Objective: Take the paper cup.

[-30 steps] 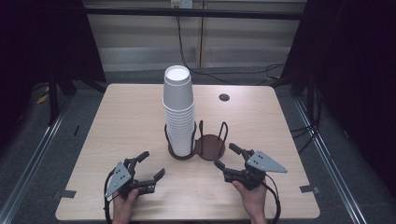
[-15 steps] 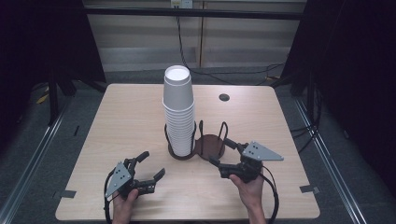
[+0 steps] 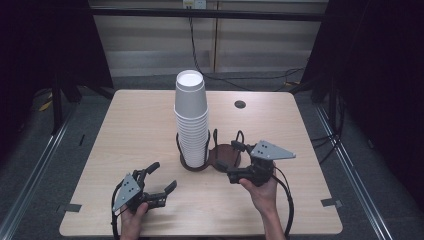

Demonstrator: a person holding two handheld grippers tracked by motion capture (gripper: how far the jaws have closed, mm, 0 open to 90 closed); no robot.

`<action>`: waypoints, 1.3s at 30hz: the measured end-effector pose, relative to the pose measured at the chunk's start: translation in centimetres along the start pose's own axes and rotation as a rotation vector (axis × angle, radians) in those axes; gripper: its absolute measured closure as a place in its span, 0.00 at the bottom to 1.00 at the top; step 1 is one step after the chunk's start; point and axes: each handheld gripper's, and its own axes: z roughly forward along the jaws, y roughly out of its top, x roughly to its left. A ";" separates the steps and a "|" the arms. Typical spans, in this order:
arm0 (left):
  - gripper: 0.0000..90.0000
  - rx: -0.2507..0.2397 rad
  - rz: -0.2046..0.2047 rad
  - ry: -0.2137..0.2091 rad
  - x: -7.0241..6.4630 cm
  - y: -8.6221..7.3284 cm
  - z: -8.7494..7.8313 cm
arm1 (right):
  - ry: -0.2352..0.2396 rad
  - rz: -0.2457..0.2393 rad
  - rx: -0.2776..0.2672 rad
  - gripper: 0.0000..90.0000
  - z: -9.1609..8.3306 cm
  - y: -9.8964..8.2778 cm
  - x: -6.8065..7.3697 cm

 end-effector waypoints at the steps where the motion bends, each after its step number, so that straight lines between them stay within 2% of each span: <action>1: 0.18 0.000 0.000 0.000 0.0 0.0 0.0 | 0.009 -0.003 -0.001 0.20 0.1 0.1 0.0; 5: 0.18 0.000 0.000 0.000 0.0 0.0 0.0 | 0.024 -0.006 0.001 0.20 0.3 0.5 -0.1; 9: 0.18 -0.001 0.000 0.001 0.0 0.0 0.0 | 0.046 -0.020 -0.004 0.20 0.5 1.7 -0.1; 18: 0.18 0.000 0.000 0.000 0.0 0.0 0.0 | 0.063 -0.044 -0.004 0.18 0.8 4.2 -0.4; 27: 0.18 0.001 0.000 0.000 0.0 0.0 0.0 | 0.097 -0.039 -0.014 0.17 1.5 6.1 -0.7; 39: 0.18 0.000 0.000 0.000 0.0 0.0 0.0 | 0.125 -0.079 -0.003 0.17 2.7 9.8 -0.6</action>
